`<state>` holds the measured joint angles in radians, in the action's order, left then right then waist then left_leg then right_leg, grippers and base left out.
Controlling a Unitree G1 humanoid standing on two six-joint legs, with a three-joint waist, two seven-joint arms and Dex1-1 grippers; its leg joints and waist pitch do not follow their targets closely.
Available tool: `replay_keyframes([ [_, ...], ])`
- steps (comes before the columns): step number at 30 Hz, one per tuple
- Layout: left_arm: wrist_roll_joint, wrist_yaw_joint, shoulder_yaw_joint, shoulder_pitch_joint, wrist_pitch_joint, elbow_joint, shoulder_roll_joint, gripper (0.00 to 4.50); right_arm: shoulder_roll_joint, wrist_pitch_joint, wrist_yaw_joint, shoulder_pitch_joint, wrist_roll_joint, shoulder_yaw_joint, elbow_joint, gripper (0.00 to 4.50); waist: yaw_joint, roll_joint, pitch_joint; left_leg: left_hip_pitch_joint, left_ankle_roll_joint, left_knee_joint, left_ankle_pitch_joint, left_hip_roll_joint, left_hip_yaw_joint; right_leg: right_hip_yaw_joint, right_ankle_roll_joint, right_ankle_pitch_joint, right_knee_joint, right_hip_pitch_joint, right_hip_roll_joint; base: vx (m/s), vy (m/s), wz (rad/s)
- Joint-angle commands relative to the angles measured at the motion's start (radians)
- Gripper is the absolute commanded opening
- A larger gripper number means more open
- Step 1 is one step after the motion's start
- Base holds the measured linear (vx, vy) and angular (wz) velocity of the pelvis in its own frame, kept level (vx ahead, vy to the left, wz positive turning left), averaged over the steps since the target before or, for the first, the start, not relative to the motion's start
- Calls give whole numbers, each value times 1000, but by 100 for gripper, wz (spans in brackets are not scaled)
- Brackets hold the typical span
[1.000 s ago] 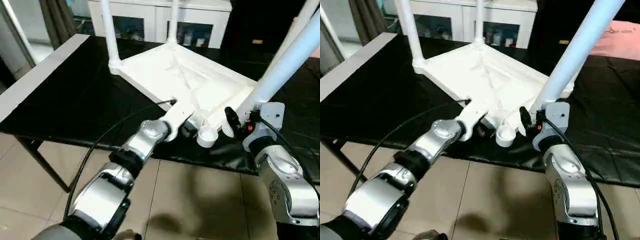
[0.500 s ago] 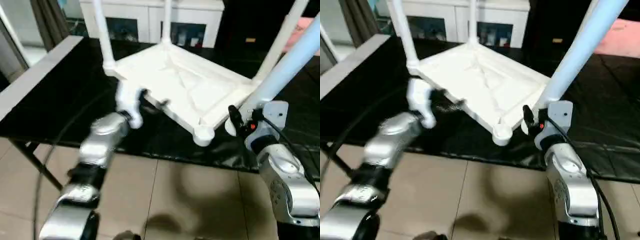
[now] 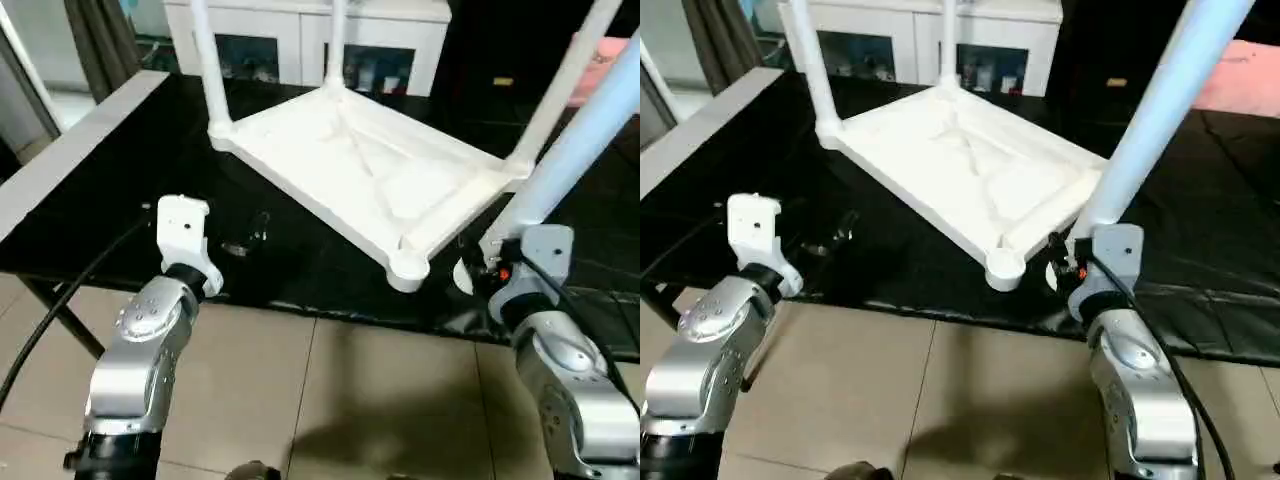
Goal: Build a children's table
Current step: Move table base, then move to table
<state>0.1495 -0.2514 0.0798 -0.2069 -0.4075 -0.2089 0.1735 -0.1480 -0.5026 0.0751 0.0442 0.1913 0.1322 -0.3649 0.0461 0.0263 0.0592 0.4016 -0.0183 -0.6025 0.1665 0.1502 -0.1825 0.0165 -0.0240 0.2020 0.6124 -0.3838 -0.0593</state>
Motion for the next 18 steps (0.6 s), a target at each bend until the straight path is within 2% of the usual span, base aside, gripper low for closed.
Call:
replay_keyframes([
  [1, -1, 19, 2, -13, -27, -29, -7, 450, -5, 5, -15, -13, -21, 9, -18, 192, -4, -6, -57, -33, -37, 88, 335, 68, 38, -37, 118, 291, -87, 11, -69, 0, 0, 0],
  [5, 1, 21, -15, -13, -47, -46, 3, 450, -11, 24, -4, -14, -15, 14, -12, 192, -10, -2, -58, -33, -43, 86, 340, 65, 39, -37, 116, 287, -87, 10, -68, 0, 0, 0],
  [6, 2, 22, -16, -12, -48, -47, 3, 450, -10, 23, -5, -14, -14, 15, -13, 192, -12, -5, -59, -31, -40, 85, 337, 64, 39, -37, 116, 284, -88, 11, -68, 0, 0, 0],
  [11, -4, 34, -13, -18, -67, -41, -1, 450, 19, -4, 4, 1, 53, 41, -36, 192, -13, -4, -61, -30, -31, 84, 317, 65, 38, -37, 128, 245, -85, 13, -67, 0, 0, 0],
  [13, -4, 37, -12, -22, -70, -38, -1, 450, 14, -12, -6, 3, 34, 29, -38, 192, -13, -2, -61, -31, -28, 84, 311, 66, 39, -36, 132, 233, -83, 14, -66, 0, 0, 0],
  [14, -4, 37, -13, -23, -71, -37, -1, 450, 14, -16, -7, 4, 33, 28, -37, 192, -12, -6, -62, -30, -27, 83, 303, 65, 38, -36, 134, 226, -82, 15, -66, 0, 0, 0],
  [15, -4, 33, -18, -24, -75, -38, 2, 450, 9, -17, -7, 9, 24, 21, -29, 192, -14, 3, -65, -60, -68, 61, 309, 71, 13, -59, 109, 256, -101, -13, -47, 0, 0, 0],
  [16, -4, 32, -20, -24, -76, -39, 3, 450, 3, -14, -8, 11, 12, 14, -25, 192, -12, -3, -64, -77, -109, 48, 353, 64, 3, -62, 87, 312, -104, -22, -29, 0, 0, 0],
  [17, -3, 32, -22, -24, -79, -40, 3, 450, -2, -9, -9, 13, 2, 9, -20, 192, -10, -3, -58, -100, -150, 46, 437, 57, -7, -61, 40, 436, -117, -35, -3, -28, 8, -24],
  [18, -3, 32, -22, -24, -79, -40, 3, 450, -2, -9, -9, 13, 2, 9, -20, 192, -14, -5, -51, -129, -151, 50, 512, 58, -7, -54, 12, 497, -120, -46, 19, -13, 4, -40],
])
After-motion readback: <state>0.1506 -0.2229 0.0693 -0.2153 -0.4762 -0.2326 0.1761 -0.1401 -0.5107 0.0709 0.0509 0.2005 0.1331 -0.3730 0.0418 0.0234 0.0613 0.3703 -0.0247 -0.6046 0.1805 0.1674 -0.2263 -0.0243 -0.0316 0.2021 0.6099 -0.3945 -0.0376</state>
